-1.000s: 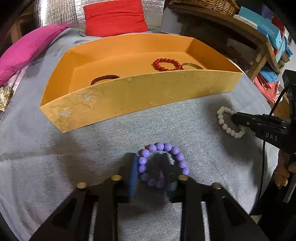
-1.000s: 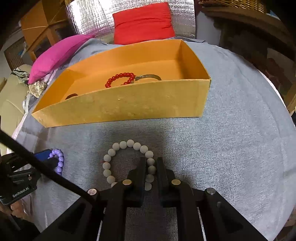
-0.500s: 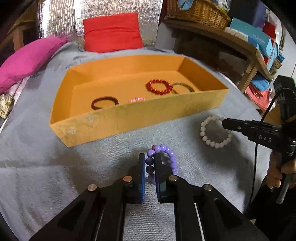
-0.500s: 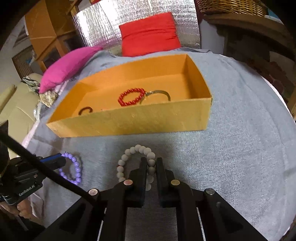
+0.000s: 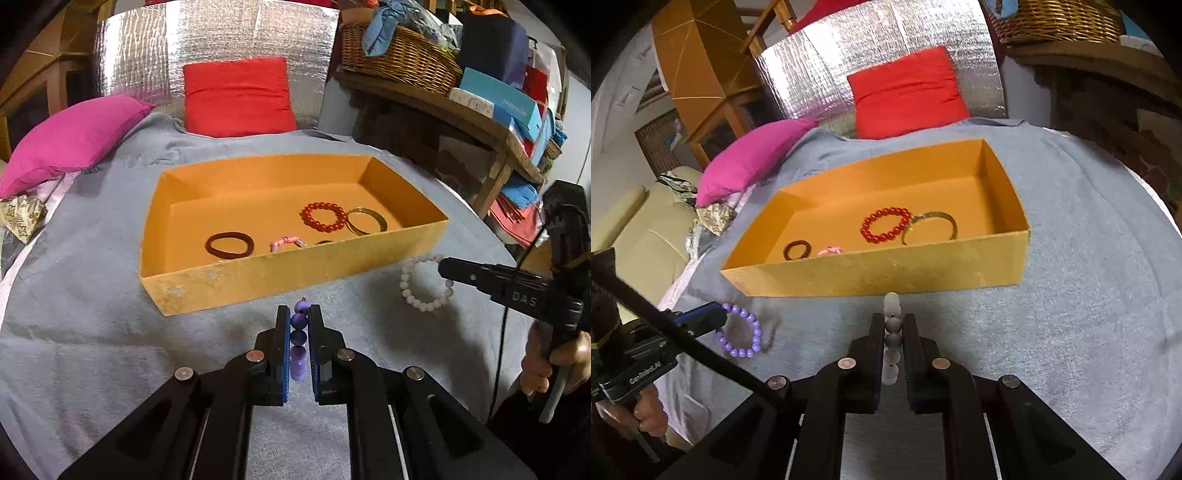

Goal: Organize jewelry
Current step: 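Lift the purple bracelet with the left tool while the right lifts the white bracelet, then carry the purple and white bracelets over the orange box with both tools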

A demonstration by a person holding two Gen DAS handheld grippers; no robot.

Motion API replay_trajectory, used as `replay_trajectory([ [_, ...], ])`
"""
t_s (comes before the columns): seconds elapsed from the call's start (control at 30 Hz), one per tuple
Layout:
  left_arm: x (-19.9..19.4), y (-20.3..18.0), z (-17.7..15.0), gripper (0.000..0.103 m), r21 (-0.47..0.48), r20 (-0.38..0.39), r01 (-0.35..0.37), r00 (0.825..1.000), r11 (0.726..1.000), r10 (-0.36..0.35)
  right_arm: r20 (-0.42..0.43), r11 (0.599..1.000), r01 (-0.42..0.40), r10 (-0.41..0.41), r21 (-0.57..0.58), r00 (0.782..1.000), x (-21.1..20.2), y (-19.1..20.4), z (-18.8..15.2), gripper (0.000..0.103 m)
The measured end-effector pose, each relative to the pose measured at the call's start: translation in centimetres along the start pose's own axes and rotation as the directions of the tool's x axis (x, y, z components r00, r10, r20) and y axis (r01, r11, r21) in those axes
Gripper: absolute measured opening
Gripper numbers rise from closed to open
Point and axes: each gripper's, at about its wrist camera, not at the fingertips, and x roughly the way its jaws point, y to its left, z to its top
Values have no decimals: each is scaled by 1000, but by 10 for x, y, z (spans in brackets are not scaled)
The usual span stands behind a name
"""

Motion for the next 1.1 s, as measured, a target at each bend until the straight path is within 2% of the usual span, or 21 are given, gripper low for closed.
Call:
replay_trajectory([
  [0.4, -16, 0, 14, 10, -13, 55, -55, 997, 998, 56, 61, 998, -66, 66, -9, 996, -7, 21, 10, 11],
  [0.73, -37, -9, 36, 10, 11, 131, -99, 987, 995, 97, 135, 993, -110, 114, -37, 984, -19, 38, 20, 11],
  [0.9, -41, -14, 60, 10, 19, 158, -95, 983, 995, 91, 207, 992, -124, 128, -32, 970, -32, 41, 41, 11],
  [1.0, -35, -14, 87, 10, 25, 175, -90, 981, 996, 84, 236, 993, -122, 120, -8, 964, -34, 35, 58, 11],
  [1.1, -24, -11, 112, 10, 13, 191, -72, 979, 997, 68, 235, 995, -93, 85, 23, 968, -25, 28, 83, 11],
])
